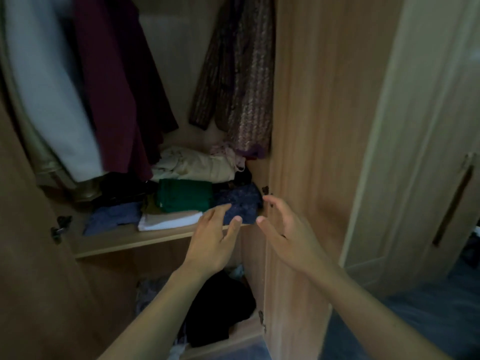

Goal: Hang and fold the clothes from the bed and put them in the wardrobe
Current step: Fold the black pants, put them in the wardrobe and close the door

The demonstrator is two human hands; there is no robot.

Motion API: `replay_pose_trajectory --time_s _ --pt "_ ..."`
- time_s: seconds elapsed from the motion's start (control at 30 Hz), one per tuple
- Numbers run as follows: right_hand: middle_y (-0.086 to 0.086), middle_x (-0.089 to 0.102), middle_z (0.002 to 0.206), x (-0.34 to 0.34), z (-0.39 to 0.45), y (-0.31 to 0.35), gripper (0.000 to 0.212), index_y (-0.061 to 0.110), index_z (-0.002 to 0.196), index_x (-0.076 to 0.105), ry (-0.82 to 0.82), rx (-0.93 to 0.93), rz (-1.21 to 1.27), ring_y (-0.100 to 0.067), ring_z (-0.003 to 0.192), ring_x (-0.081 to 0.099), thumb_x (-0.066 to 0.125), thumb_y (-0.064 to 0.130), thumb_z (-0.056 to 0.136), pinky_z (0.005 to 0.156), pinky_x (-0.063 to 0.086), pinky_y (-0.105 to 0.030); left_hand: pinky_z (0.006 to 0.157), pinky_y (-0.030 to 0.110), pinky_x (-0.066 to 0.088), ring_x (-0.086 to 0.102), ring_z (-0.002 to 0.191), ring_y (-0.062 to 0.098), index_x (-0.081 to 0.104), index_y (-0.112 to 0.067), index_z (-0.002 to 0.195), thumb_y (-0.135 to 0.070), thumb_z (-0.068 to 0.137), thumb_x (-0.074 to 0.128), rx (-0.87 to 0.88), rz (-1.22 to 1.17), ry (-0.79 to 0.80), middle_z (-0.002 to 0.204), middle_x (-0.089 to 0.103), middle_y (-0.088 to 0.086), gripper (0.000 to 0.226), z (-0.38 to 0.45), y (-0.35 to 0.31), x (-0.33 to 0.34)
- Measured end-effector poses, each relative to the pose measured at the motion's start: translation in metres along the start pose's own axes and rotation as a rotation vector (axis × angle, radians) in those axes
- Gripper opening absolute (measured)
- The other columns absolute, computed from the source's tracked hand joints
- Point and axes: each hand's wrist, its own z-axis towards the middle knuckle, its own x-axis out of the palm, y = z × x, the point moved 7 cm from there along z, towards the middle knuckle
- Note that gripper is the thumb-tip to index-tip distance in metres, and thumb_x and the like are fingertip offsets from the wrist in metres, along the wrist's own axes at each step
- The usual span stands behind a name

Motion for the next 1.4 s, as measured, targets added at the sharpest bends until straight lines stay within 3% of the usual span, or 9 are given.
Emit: replay_pose_trajectory --time_s 0.2,0.37,0.5,0.6,0.73,0.83,1.03,1.27,1.4 --pt "0.013 0.053 0.135 -0.079 -0.007 -0.016 0.047 0.027 0.143 0.045 -0.095 -0.085 0.021 0.001 0.127 0.045 0.054 0.040 0.098 0.107 0.037 -0.022 0.107 0.037 0.037 0.043 0.131 0.018 0.042 -0.026 0.144 -0.054 0.100 0.039 0.057 0.008 -0.036 0.143 0.047 -0.003 0.052 0.022 -0.069 0.033" --pt "0.008 0.051 0.136 -0.132 -0.003 -0.004 0.043 0.023 0.140 0.049 -0.237 -0.259 -0.016 -0.003 0.131 0.044 0.057 0.030 0.098 0.108 0.031 -0.015 0.109 0.040 0.036 0.044 0.131 0.017 0.045 -0.027 0.142 -0.049 0.101 0.044 0.100 -0.014 -0.018 0.142 0.049 -0.004 0.046 0.022 -0.107 0.060" --pt "0.004 0.032 0.154 -0.171 0.012 -0.009 0.052 0.023 0.144 0.043 -0.368 -0.277 -0.157 -0.009 0.144 0.027 0.058 0.030 0.095 0.117 0.019 -0.021 0.103 0.030 0.035 0.043 0.130 0.014 0.044 -0.027 0.142 -0.049 0.100 0.043 0.133 -0.008 -0.031 0.140 0.047 -0.007 0.048 0.034 -0.132 0.065" --pt "0.004 0.005 0.165 -0.184 0.030 -0.031 0.073 0.023 0.156 0.016 -0.327 -0.164 -0.151 -0.009 0.151 0.006 0.055 0.032 0.096 0.122 0.013 -0.036 0.106 0.027 0.032 0.039 0.135 0.013 0.041 -0.024 0.146 -0.050 0.101 0.038 0.155 -0.011 -0.017 0.147 0.043 -0.006 0.053 0.044 -0.148 0.065" --pt "0.006 0.017 0.163 -0.189 0.056 -0.053 0.079 0.030 0.156 0.007 -0.210 -0.026 0.078 -0.020 0.146 0.030 0.058 0.030 0.097 0.116 0.033 -0.050 0.111 0.033 0.035 0.040 0.136 0.011 0.035 -0.025 0.151 -0.051 0.102 0.033 0.212 -0.024 0.043 0.152 0.041 -0.005 0.055 0.050 -0.166 0.069" --pt "0.010 0.037 0.149 -0.198 0.068 -0.053 0.072 0.030 0.154 0.016 -0.251 -0.038 0.019 -0.012 0.119 0.057 0.057 0.017 0.096 0.100 0.050 -0.048 0.113 0.038 0.035 0.040 0.137 0.013 0.030 -0.027 0.153 -0.051 0.102 0.035 0.225 -0.012 0.077 0.154 0.037 -0.004 0.056 0.053 -0.172 0.071" --pt "0.027 0.050 0.120 -0.190 0.075 -0.051 0.085 0.043 0.147 0.025 -0.290 -0.115 0.028 -0.001 0.093 0.064 0.063 -0.004 0.087 0.075 0.060 -0.027 0.117 0.035 0.029 0.033 0.142 0.013 0.028 -0.023 0.154 -0.048 0.102 0.039 0.233 -0.036 0.095 0.156 0.036 -0.003 0.058 0.059 -0.173 0.081" --pt "0.026 0.049 0.122 -0.162 0.088 -0.039 0.091 0.046 0.147 0.029 -0.179 -0.177 0.148 -0.002 0.096 0.062 0.071 -0.003 0.083 0.072 0.057 -0.020 0.103 0.021 0.030 0.038 0.136 0.012 0.031 -0.027 0.151 -0.044 0.102 0.043 0.259 -0.005 0.054 0.150 0.041 -0.003 0.053 0.061 -0.155 0.075" --pt "0.018 0.041 0.146 -0.140 0.094 -0.027 0.097 0.058 0.146 0.018 -0.096 -0.192 0.148 -0.002 0.124 0.050 0.072 0.005 0.085 0.094 0.055 -0.036 0.110 0.031 0.035 0.039 0.135 0.010 0.030 -0.027 0.152 -0.050 0.101 0.041 0.237 0.039 0.032 0.153 0.038 -0.005 0.058 0.062 -0.133 0.056"
